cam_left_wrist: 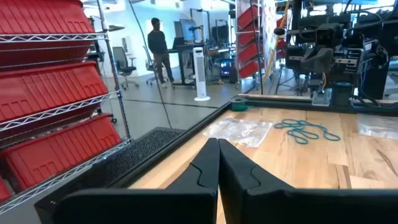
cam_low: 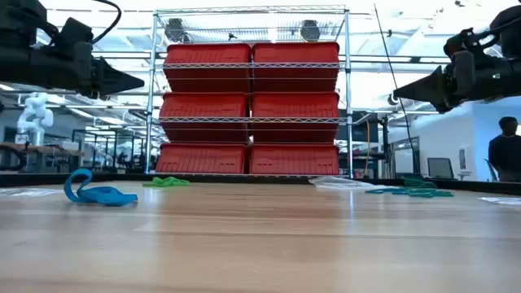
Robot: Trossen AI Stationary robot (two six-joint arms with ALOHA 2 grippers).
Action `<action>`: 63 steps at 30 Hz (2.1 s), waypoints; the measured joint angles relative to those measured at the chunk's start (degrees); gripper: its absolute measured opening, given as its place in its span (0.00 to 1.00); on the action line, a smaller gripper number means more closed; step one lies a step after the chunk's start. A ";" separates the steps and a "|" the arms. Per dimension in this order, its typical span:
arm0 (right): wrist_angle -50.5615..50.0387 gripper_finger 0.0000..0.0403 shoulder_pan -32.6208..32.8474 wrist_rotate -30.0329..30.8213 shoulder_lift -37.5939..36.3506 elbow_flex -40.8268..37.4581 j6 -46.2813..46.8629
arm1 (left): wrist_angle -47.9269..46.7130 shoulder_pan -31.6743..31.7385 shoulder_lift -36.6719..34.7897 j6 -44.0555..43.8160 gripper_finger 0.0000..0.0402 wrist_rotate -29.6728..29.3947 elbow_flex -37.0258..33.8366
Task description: Sort rubber bands
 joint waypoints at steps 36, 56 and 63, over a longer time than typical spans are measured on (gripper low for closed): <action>0.00 0.00 0.00 0.02 0.00 -0.02 -0.01 | 0.02 -0.01 -0.01 0.01 0.01 0.02 0.01; 2.05 0.00 0.01 0.02 -0.02 -0.02 -1.15 | 0.02 -0.01 -0.02 0.02 0.01 0.02 0.02; 7.17 0.00 0.39 -1.15 -0.02 -0.02 6.87 | 0.02 0.00 -0.02 0.00 0.01 0.00 0.02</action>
